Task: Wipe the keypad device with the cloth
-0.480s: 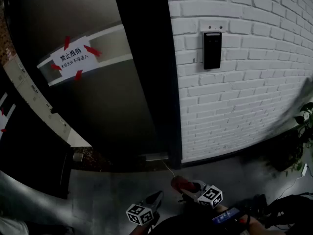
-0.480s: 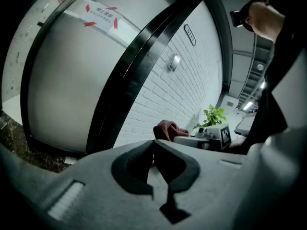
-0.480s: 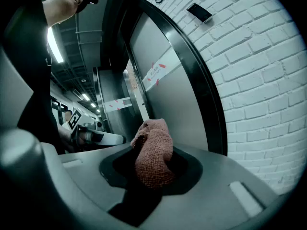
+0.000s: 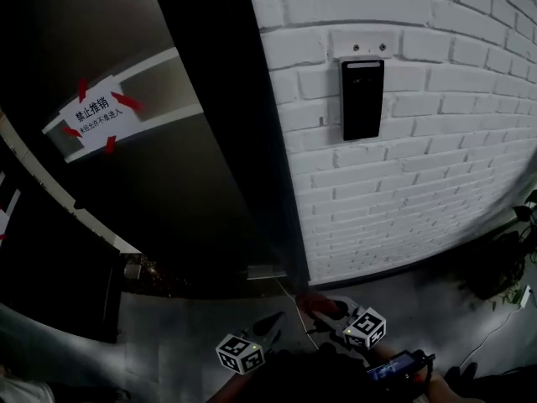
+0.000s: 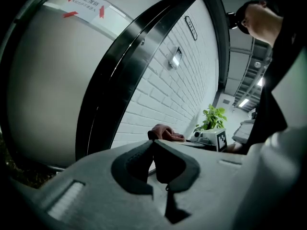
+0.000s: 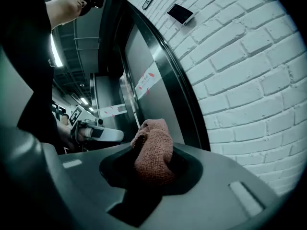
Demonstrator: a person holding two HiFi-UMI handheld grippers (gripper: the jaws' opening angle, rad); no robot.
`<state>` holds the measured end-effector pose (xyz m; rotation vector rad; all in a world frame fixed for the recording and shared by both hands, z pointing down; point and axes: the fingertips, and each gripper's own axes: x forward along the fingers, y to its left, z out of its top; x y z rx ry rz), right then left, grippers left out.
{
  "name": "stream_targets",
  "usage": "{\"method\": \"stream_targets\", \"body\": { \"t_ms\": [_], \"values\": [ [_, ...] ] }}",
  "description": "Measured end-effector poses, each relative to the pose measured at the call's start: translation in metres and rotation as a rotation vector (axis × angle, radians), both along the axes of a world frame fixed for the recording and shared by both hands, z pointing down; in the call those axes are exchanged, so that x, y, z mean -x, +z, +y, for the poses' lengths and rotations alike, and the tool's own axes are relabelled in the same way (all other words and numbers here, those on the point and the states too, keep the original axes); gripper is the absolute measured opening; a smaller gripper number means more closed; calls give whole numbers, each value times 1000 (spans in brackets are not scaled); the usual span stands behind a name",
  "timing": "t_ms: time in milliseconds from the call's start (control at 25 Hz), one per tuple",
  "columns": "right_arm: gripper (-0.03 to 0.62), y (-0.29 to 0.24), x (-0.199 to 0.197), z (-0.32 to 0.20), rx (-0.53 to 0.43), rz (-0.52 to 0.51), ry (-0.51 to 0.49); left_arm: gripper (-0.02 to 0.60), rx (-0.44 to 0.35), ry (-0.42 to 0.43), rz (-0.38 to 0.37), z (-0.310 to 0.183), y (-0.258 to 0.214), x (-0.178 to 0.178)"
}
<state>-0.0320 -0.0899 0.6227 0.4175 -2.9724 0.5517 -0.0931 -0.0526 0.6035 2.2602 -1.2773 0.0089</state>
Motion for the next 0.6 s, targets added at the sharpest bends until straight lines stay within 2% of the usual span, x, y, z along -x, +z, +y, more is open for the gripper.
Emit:
{"method": "stream_targets", "body": {
  "t_ms": [120,280,480,600],
  "values": [
    [110,1,-8,-27,-5,-3,66,5,-6,60,12,-18,-4,-6],
    [112,-20,-38,-82,-72,-17,235,5,-22,175,40,-44,-5,-6],
    [112,-90,-97,-155,-284,96,405,5,-58,334,61,-87,-9,2],
    [112,-169,-123,-183,-438,135,465,5,-75,450,62,-100,-22,-12]
  ]
}}
